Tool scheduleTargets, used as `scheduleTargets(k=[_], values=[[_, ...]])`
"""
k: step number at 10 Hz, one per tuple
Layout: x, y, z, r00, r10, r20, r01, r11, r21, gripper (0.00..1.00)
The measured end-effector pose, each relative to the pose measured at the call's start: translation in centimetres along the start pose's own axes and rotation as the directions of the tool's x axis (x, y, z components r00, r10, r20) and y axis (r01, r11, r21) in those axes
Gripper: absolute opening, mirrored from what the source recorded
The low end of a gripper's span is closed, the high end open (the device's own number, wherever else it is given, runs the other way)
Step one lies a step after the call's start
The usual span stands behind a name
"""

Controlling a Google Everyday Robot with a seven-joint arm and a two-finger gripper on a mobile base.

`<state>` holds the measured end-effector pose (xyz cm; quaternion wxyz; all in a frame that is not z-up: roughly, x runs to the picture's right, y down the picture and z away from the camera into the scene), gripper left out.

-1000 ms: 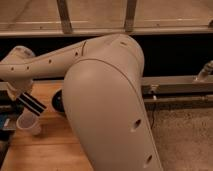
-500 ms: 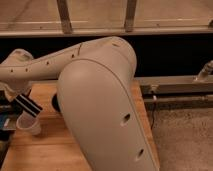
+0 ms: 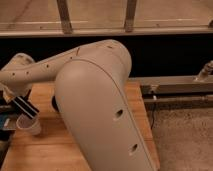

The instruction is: Place the eraser in the ceramic cup

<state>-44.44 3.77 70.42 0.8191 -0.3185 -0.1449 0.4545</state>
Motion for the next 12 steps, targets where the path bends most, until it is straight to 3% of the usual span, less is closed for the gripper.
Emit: scheduleTargets(k=[2,5,7,12], values=[[-0.2,1.4,2.1,1.0,0.001,-0.012,-0.001,0.999,-0.047,0.0],[-0.2,2.2,3.4,1.0,0.007,-0.023,-0.009,0.997,-0.076,0.0],[-0.2,3.4,3.6,1.0,-0.006,-0.026,0.004,0.996,-0.084,0.0],[1.9,3.0,2.3,0.999,0.051,-0.02,-0.052,0.997,-0.063,0.0]])
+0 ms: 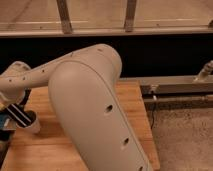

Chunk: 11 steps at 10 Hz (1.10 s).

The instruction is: Place the eraser in the ceramic cup

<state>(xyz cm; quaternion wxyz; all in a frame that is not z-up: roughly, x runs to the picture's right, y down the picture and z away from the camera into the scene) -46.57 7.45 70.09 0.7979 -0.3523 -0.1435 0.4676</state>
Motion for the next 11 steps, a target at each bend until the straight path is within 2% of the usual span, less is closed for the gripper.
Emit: scheduleTargets(k=[1,2,5,6,10,11], values=[[0.5,-0.2,-0.3,1.0,0.017,0.004,-0.017,1.0,0.003,0.03],[0.8,-0.5,-0.4,1.0,0.025,0.007,-0.025,1.0,0.006,0.1],[0.7,-1.5,0.0,0.999,0.041,0.019,-0.041,0.999,0.004,0.4],[0.5,-1.8,0.3,0.999,0.039,0.023,-0.039,0.999,-0.002,0.44],[-0.8,-2.1,1.8,0.999,0.027,0.029,-0.026,0.999,-0.027,0.46],[-0.9,-2.2,1.9,0.999,0.026,0.03,-0.025,0.999,-0.03,0.52]])
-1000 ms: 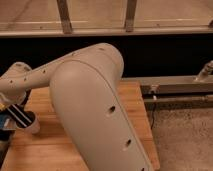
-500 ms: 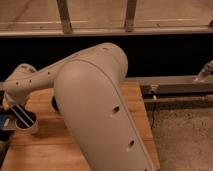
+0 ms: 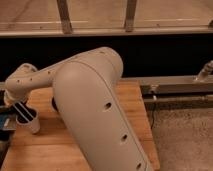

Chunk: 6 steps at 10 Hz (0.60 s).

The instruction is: Place the eraser in the ceramic cup

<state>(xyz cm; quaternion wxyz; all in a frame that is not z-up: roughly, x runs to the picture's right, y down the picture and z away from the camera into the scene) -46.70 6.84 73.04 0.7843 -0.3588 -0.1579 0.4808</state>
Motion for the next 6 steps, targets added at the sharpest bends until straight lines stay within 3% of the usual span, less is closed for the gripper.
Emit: scheduleTargets(k=[1,2,6], values=[[-0.03,-0.07,0.09,1.0,-0.002,0.002,0.002,1.0,-0.005,0.64],[-0.03,-0.09,0.06,1.0,-0.006,0.007,0.006,1.0,-0.01,0.69],[0.21,0.17,-0.74,0.999,-0.02,0.026,0.021,1.0,-0.012,0.7]])
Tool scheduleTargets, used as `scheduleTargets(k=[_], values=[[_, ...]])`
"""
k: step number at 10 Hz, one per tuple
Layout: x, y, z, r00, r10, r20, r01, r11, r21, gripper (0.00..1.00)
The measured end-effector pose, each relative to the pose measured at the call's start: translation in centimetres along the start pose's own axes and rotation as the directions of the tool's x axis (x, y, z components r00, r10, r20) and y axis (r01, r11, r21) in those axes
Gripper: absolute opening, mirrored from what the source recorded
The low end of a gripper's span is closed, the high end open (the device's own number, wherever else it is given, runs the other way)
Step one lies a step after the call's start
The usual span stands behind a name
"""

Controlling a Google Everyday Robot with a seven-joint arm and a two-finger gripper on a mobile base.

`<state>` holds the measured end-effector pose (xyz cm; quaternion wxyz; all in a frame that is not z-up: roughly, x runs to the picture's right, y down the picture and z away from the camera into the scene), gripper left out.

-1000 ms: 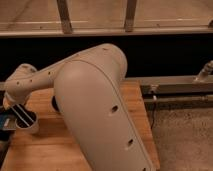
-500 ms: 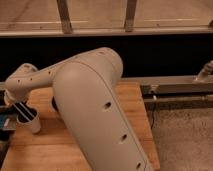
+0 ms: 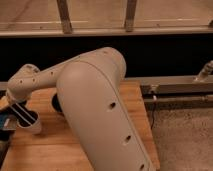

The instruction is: Place the eraser in the ceramic cup

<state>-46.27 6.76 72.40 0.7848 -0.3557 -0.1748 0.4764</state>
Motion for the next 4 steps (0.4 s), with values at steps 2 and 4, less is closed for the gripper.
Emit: scheduleTargets(k=[2,4], values=[[0.2,0.27,-0.58,1.0,-0.001,0.01,0.0,1.0,0.007,0.7],[0.37,0.19,-1.01,1.0,0.002,0.018,-0.002,1.0,0.016,0.7]])
